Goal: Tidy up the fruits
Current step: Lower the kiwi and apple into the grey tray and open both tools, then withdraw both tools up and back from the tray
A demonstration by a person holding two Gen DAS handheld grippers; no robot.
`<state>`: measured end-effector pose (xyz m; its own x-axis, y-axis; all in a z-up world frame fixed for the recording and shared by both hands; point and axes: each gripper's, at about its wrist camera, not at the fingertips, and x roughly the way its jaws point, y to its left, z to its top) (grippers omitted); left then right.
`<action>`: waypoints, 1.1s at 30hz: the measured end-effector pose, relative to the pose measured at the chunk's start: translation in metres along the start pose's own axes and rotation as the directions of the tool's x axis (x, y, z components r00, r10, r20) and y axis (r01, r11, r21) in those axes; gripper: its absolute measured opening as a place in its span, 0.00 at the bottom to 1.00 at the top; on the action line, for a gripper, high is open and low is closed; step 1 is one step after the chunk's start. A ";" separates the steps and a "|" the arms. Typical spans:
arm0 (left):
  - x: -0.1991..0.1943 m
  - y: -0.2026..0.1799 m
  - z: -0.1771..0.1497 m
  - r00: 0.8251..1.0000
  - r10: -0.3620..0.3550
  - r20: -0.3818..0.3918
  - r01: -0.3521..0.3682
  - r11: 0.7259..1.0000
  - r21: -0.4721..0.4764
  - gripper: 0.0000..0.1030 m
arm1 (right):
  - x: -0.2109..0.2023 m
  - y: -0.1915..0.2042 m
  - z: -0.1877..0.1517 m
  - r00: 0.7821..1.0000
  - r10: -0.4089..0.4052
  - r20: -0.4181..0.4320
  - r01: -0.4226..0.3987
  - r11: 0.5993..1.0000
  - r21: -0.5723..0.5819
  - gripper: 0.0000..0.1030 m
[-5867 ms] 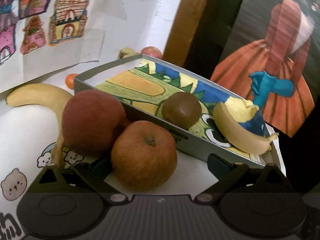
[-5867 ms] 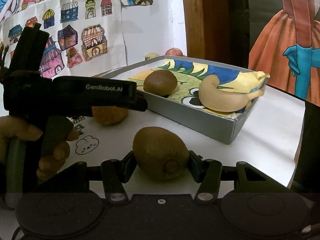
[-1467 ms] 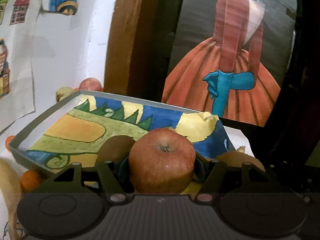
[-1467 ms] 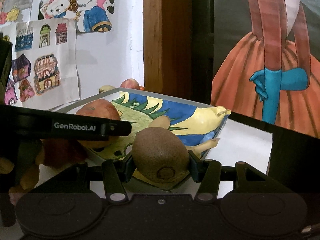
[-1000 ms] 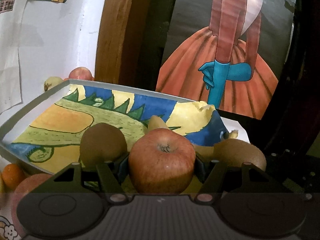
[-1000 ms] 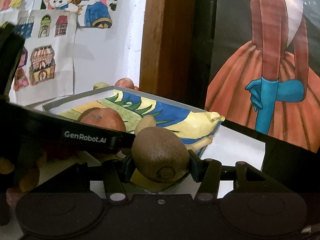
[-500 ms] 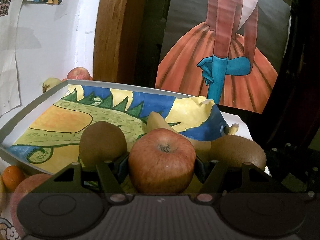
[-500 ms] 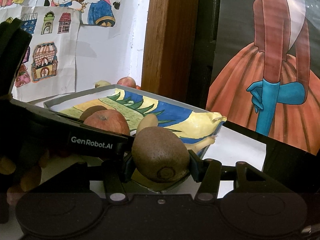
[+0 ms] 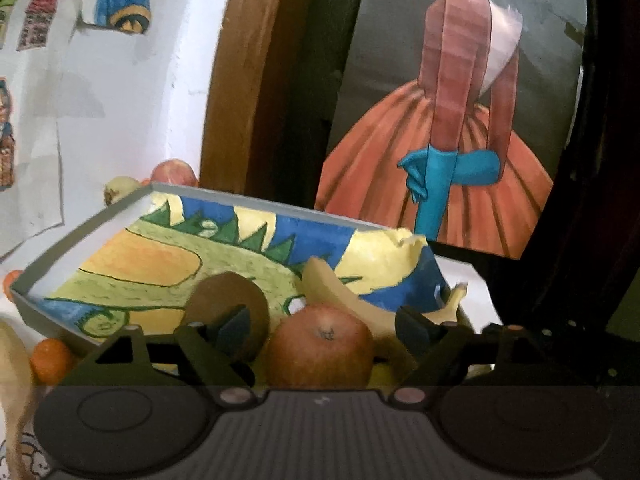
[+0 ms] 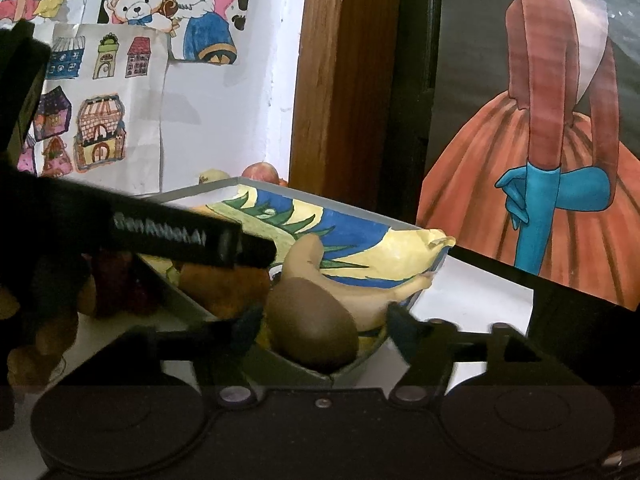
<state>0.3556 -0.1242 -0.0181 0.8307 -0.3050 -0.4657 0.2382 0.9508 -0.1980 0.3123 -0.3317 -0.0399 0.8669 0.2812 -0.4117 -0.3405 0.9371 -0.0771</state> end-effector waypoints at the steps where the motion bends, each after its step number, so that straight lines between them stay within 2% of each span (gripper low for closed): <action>1: -0.003 0.000 0.002 1.000 0.001 0.007 -0.001 1.000 -0.004 0.84 | -0.002 0.000 0.000 1.000 0.005 0.001 -0.005 1.000 0.005 0.76; 3: -0.009 0.001 0.004 1.000 0.005 0.022 -0.005 1.000 -0.010 0.88 | -0.006 0.000 0.000 1.000 0.005 0.000 -0.005 1.000 0.014 0.78; 8: -0.029 -0.001 0.008 0.998 0.009 0.062 -0.008 1.000 -0.020 0.97 | -0.025 0.003 0.002 1.000 -0.003 0.028 0.002 1.000 0.031 0.93; 11: -0.046 -0.001 0.011 0.995 0.018 0.094 -0.016 1.000 -0.023 0.99 | -0.040 0.007 0.006 0.998 -0.008 0.055 0.006 0.999 0.038 0.99; 22: -0.125 0.009 0.017 0.979 0.065 0.194 -0.056 0.997 -0.052 1.00 | -0.107 0.031 0.022 0.986 -0.001 0.166 -0.008 0.999 0.051 0.99; 33: -0.211 0.028 0.001 0.958 0.121 0.259 -0.111 0.992 -0.054 1.00 | -0.174 0.073 0.031 0.967 0.037 0.253 -0.047 0.998 0.034 0.99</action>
<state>0.1880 -0.0327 0.0757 0.9552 -0.1630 -0.2471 0.1168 0.9746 -0.1912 0.1480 -0.3056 0.0537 0.9177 0.3585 -0.1711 -0.3681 0.9294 -0.0266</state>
